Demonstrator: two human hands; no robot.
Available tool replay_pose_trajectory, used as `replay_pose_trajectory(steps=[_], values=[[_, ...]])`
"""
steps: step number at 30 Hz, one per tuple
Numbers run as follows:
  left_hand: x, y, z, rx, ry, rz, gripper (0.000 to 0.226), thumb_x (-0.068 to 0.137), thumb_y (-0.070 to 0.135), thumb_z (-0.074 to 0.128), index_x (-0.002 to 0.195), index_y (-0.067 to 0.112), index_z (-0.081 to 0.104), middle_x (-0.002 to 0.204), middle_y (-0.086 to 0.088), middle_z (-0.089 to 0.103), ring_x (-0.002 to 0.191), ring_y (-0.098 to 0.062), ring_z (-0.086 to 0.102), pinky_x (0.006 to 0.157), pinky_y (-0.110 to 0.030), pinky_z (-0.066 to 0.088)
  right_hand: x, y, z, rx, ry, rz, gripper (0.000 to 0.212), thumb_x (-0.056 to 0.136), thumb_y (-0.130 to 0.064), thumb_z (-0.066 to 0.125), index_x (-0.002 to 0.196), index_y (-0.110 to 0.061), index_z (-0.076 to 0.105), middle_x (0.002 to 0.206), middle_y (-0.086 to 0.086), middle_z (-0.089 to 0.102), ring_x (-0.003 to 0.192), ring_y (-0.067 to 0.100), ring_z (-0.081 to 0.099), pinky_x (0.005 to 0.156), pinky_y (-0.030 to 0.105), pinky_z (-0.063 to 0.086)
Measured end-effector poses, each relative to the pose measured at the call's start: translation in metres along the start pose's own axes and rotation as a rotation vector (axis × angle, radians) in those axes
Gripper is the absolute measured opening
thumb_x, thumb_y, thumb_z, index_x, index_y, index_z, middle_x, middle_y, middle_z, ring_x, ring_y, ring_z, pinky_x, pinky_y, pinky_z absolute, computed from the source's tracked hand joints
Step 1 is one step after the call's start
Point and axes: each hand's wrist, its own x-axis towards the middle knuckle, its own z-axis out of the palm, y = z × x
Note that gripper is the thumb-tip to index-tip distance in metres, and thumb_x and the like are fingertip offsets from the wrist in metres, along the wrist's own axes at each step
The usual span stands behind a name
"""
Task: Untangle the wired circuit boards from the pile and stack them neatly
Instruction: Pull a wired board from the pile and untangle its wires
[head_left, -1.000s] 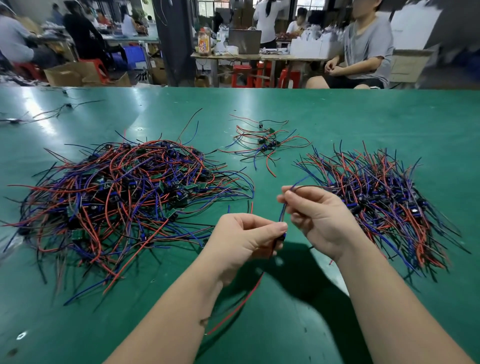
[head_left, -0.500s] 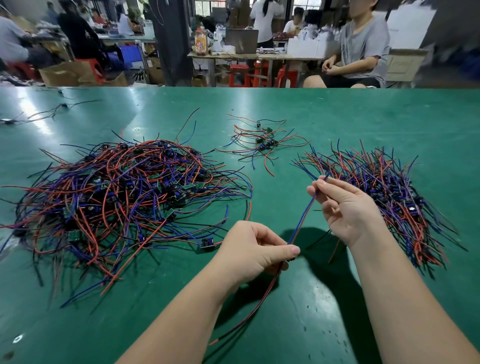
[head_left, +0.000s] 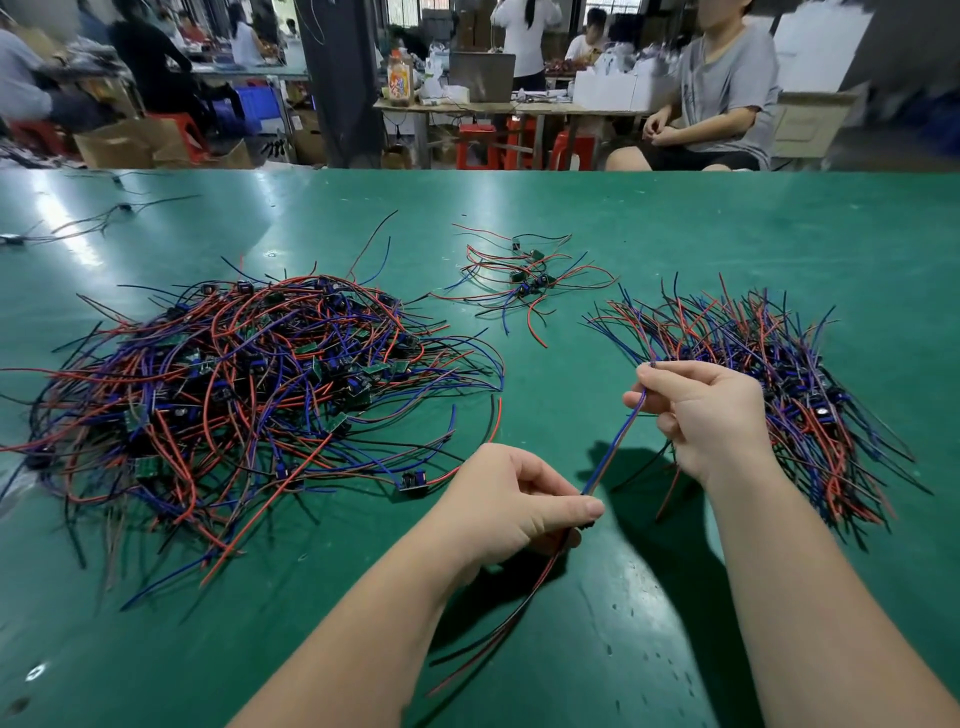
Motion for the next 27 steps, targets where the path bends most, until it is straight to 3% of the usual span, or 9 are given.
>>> replay_pose_trajectory(steps=[7, 15, 19, 22, 24, 27], values=[[-0.001, 0.000, -0.002, 0.039, -0.029, -0.024, 0.015, 0.072, 0.015, 0.082, 0.070, 0.009, 0.068, 0.058, -0.005, 0.069, 0.050, -0.012, 0.062, 0.051, -0.019, 0.050, 0.003, 0.003, -0.001, -0.153, -0.014, -0.034, 0.014, 0.083, 0.006, 0.062, 0.073, -0.003, 0.057, 0.057, 0.012, 0.058, 0.046, 0.019, 0.067, 0.031, 0.014, 0.026], [-0.003, 0.003, -0.010, -0.007, -0.101, -0.035, 0.014, 0.073, 0.014, 0.081, 0.071, 0.009, 0.068, 0.062, -0.008, 0.068, 0.053, -0.013, 0.065, 0.052, -0.020, 0.051, 0.000, 0.003, -0.002, -0.047, -0.027, 0.028, 0.026, 0.094, -0.010, 0.056, 0.070, -0.009, 0.046, 0.043, 0.004, 0.058, 0.041, 0.015, 0.063, 0.033, 0.014, 0.036], [0.002, 0.004, -0.010, -0.114, 0.032, 0.022, 0.016, 0.074, 0.015, 0.079, 0.075, 0.006, 0.066, 0.062, -0.005, 0.068, 0.055, -0.013, 0.066, 0.053, -0.023, 0.053, -0.002, 0.005, 0.001, 0.087, -0.035, 0.017, 0.022, 0.101, -0.024, 0.046, 0.088, -0.008, 0.055, 0.071, 0.011, 0.064, 0.056, 0.020, 0.069, 0.044, 0.021, 0.051], [0.008, 0.006, -0.013, -0.315, 0.230, 0.059, 0.016, 0.077, 0.015, 0.076, 0.078, 0.006, 0.063, 0.057, -0.001, 0.066, 0.053, -0.010, 0.066, 0.047, -0.016, 0.048, -0.008, 0.000, 0.003, -0.102, 0.088, -0.167, 0.013, 0.099, -0.019, 0.047, 0.096, -0.016, 0.058, 0.089, 0.008, 0.062, 0.064, 0.014, 0.068, 0.053, 0.023, 0.053], [0.011, 0.006, -0.016, -0.417, 0.331, 0.102, 0.016, 0.076, 0.014, 0.075, 0.077, 0.005, 0.061, 0.056, -0.001, 0.066, 0.052, -0.010, 0.065, 0.046, -0.016, 0.049, -0.021, -0.002, 0.009, -0.205, -0.038, -0.301, 0.015, 0.093, -0.010, 0.055, 0.090, -0.021, 0.063, 0.083, 0.005, 0.066, 0.060, 0.012, 0.067, 0.052, 0.023, 0.052], [0.012, 0.005, -0.015, -0.471, 0.352, 0.164, 0.016, 0.073, 0.018, 0.072, 0.077, 0.005, 0.064, 0.061, -0.004, 0.069, 0.054, -0.012, 0.067, 0.048, -0.019, 0.051, -0.049, 0.003, 0.028, -0.363, -0.436, -0.315, 0.016, 0.083, -0.009, 0.071, 0.087, -0.025, 0.071, 0.080, -0.002, 0.073, 0.070, 0.015, 0.069, 0.063, 0.029, 0.058]])
